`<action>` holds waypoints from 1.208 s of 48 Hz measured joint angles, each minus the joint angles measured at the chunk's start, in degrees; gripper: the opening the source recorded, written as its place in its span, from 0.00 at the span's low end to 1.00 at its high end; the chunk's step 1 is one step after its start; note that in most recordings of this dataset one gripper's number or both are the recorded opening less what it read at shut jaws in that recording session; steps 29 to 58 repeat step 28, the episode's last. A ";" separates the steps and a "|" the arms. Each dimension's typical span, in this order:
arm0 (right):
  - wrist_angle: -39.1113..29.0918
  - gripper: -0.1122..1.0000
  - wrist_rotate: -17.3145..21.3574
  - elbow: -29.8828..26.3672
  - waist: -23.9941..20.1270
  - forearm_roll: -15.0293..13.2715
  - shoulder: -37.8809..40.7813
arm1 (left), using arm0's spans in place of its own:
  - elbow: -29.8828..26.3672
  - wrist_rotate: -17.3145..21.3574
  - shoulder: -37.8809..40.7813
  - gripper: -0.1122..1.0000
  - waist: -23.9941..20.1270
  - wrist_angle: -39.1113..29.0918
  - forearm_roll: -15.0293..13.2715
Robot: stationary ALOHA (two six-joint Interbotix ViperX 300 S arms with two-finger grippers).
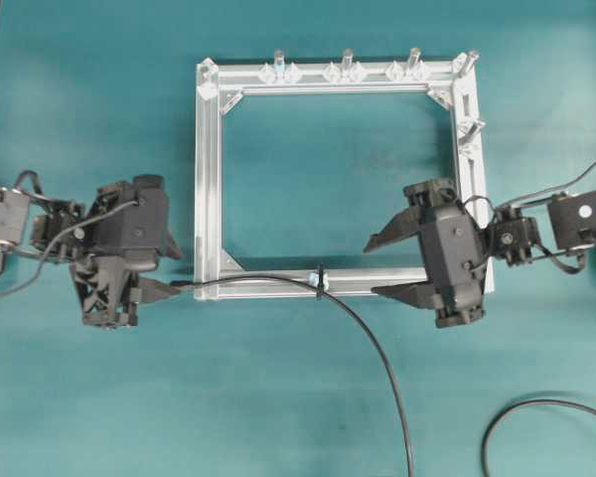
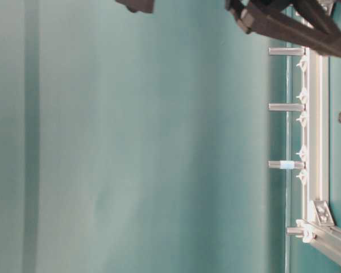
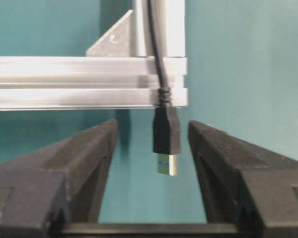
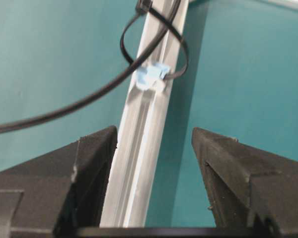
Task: Insert the wire through the string loop located in the center.
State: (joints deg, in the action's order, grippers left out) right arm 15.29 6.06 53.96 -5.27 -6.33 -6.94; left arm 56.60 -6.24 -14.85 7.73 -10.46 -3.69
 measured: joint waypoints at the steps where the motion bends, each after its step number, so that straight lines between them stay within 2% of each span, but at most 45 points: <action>1: 0.00 0.69 0.00 0.00 0.00 0.09 -0.35 | 0.00 0.00 -0.53 0.61 0.00 -0.44 0.00; 16: 0.00 0.69 0.00 1.76 1.67 0.09 -6.59 | 0.18 0.53 -8.44 0.61 -2.46 -3.25 0.26; 28: 0.00 0.69 0.00 4.04 3.78 0.00 -11.43 | 1.49 4.04 -13.97 0.60 -6.06 -3.34 0.26; 58: 0.00 0.69 0.00 4.04 3.78 0.00 -11.43 | 1.49 4.04 -13.97 0.60 -6.06 -3.34 0.26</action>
